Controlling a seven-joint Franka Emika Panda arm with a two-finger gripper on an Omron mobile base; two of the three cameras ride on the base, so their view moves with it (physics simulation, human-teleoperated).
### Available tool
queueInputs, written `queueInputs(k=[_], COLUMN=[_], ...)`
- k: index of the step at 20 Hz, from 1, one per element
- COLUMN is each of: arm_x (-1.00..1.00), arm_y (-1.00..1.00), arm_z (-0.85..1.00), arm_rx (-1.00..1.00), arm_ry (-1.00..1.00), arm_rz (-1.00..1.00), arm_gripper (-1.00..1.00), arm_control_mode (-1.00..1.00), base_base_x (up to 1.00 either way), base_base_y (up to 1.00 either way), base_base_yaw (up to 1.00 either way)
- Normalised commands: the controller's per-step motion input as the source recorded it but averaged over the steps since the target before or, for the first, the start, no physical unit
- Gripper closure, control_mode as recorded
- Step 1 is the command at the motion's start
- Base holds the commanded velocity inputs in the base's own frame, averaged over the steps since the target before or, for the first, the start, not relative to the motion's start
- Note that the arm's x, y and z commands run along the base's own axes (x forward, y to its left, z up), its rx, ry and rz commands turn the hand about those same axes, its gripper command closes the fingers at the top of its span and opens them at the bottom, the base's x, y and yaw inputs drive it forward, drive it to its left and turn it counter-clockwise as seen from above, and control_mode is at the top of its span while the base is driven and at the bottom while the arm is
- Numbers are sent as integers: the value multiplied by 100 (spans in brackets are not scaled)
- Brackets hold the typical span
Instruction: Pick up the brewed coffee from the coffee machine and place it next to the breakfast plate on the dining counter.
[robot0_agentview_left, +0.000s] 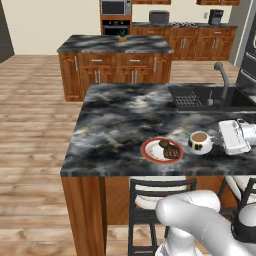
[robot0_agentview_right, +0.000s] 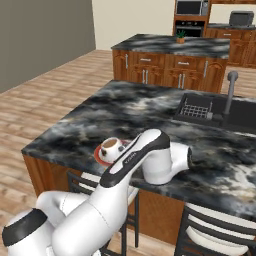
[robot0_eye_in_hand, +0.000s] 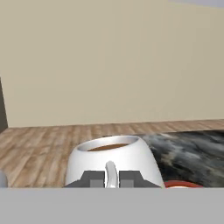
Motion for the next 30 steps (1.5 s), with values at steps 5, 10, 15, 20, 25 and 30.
queueInputs(k=[5,10,15,20,25,30], arm_x=[49,51,64,59,50,45], arm_y=[-60,-21,-28,-32,-18,-21], arm_z=[-29,-37,-21,-29,-49,-49], arm_rx=[0,0,0,0,0,0], arm_ry=[-1,1,1,0,2,4], arm_rz=[-17,-13,-8,-2,0,0], arm_gripper=[100,100,100,100,100,100], arm_control_mode=[-100,-100,-100,-100,-100,-100], base_base_x=[0,0,0,0,0,0], base_base_y=[0,0,0,0,0,0], base_base_yaw=[0,0,0,0,0,0])
